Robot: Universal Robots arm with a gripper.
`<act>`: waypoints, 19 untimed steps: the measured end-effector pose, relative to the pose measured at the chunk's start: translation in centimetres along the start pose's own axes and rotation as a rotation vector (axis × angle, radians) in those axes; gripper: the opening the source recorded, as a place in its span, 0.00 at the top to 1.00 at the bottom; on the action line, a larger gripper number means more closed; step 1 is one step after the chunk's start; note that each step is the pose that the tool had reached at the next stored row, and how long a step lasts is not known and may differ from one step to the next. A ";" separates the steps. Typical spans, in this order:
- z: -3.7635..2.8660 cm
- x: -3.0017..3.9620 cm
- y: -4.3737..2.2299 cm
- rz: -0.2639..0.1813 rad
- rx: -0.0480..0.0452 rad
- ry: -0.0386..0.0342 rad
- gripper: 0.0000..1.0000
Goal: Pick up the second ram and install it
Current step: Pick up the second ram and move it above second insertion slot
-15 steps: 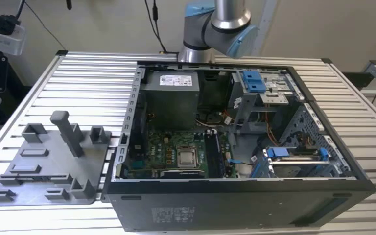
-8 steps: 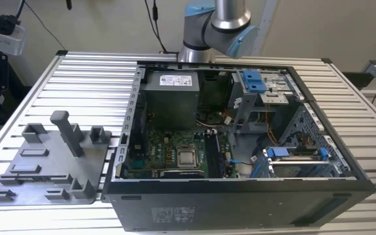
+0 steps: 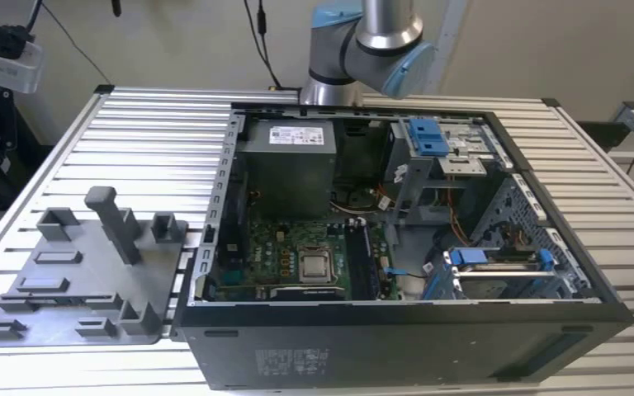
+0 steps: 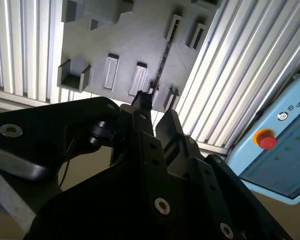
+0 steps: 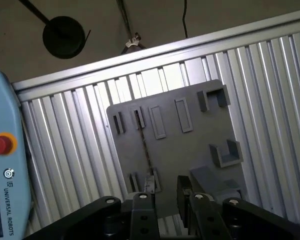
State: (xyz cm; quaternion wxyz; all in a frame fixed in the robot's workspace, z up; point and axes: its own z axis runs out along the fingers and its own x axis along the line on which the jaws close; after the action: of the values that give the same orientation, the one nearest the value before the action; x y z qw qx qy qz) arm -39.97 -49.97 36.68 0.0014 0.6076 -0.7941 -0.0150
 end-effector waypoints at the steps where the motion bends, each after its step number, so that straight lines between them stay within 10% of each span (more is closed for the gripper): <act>1: 0.00 0.00 0.00 0.000 0.0000 0.0000 0.68; 19: 1.81 0.03 -0.05 -0.106 0.0022 0.0037 0.68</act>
State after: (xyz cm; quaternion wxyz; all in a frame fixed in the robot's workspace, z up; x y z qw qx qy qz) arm -39.97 -49.97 34.87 0.0015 0.6490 -0.7607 -0.0130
